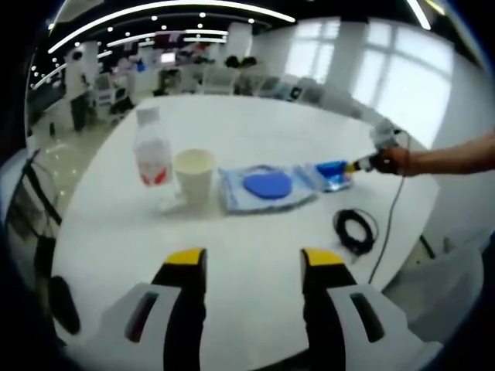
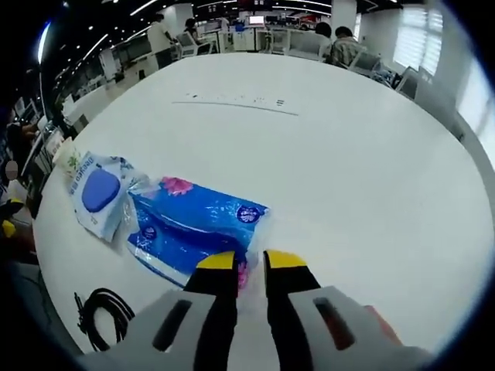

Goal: Arrange the tabletop items into an orderly group along one side of the table until the central work area is clear of visible clutter.

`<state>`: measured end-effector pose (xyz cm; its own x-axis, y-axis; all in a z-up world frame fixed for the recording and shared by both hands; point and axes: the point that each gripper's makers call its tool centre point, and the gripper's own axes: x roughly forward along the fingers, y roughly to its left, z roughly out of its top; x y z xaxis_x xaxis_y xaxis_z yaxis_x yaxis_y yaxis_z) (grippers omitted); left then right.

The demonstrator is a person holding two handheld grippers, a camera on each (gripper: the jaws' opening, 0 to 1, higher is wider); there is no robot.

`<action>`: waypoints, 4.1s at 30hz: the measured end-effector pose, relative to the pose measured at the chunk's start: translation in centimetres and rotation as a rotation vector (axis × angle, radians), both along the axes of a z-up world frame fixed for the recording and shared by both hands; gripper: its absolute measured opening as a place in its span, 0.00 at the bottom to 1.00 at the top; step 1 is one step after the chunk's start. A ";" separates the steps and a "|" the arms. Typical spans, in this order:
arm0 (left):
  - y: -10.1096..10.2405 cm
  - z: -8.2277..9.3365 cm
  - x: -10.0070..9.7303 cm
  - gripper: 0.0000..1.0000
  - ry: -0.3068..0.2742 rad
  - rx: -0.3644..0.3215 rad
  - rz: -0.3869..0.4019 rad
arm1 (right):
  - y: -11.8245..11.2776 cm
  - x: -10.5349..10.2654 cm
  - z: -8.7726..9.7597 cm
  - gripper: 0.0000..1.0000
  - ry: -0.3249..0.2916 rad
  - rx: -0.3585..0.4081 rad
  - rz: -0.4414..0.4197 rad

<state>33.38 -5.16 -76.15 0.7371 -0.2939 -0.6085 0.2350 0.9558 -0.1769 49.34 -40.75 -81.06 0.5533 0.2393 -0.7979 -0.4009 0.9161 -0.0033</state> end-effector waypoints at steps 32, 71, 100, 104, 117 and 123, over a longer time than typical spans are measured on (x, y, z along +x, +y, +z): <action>-1.1 -0.5 2.2 0.46 -0.006 -0.015 -0.061 | 0.8 -0.4 1.1 0.42 -0.076 0.111 0.136; -2.1 0.7 1.8 0.46 -0.030 -0.077 -0.056 | 7.4 -9.5 -5.0 0.39 0.015 0.046 0.358; 0.3 -0.1 -0.1 0.43 -0.008 -0.072 -0.004 | 8.0 -9.6 -5.1 0.04 0.026 0.067 0.362; 0.4 0.0 0.0 0.43 -0.010 -0.075 -0.005 | 8.5 -9.0 -3.7 0.03 -0.007 0.061 0.380; 0.8 0.0 -0.1 0.43 -0.016 -0.091 0.006 | 9.9 -7.0 -1.1 0.03 -0.064 0.054 0.414; 0.9 0.0 -0.1 0.44 -0.017 -0.094 0.010 | 10.5 -6.4 -0.8 0.03 -0.070 0.050 0.425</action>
<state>33.27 -4.22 -76.19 0.7503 -0.3417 -0.5659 0.2296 0.9374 -0.2617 42.96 -30.20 -81.91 0.4499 0.4951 -0.7433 -0.7427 0.6696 -0.0036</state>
